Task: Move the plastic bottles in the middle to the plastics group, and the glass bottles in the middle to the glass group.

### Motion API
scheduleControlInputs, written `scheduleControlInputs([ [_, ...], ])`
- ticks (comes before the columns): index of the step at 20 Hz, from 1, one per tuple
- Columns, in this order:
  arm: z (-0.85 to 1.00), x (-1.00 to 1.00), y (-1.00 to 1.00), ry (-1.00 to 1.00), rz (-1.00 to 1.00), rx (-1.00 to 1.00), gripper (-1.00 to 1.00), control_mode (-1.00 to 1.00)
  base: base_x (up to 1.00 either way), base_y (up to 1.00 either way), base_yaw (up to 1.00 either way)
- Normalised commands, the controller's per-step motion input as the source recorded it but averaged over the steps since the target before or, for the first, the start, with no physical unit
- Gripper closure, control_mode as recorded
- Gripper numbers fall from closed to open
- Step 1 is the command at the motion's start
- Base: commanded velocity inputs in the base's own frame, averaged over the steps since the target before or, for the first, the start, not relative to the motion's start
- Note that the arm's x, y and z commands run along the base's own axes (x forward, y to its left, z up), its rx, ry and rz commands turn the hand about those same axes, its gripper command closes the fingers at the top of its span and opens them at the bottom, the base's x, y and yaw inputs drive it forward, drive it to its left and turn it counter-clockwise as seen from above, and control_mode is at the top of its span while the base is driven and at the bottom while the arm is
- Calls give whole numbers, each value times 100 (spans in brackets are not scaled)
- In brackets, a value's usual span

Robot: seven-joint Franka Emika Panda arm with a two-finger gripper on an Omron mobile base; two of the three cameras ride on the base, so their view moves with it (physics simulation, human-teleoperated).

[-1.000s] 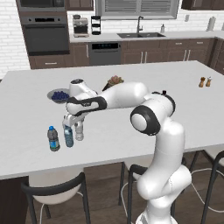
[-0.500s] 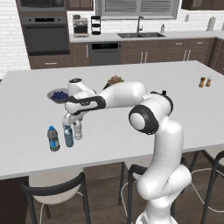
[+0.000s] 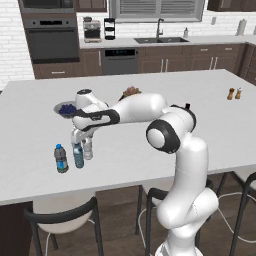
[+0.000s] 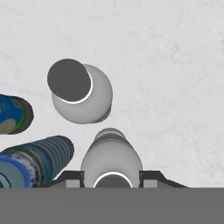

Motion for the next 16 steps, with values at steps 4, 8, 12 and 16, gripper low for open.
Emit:
scheduleControlInputs([
  [4,0,0,0,0,0,0,-100,-100,0,0,0],
  [8,0,0,0,0,0,0,-100,-100,0,0,0],
  [12,0,0,0,0,0,0,-100,-100,0,0,0],
  [16,0,0,0,0,0,0,-100,-100,0,0,0],
])
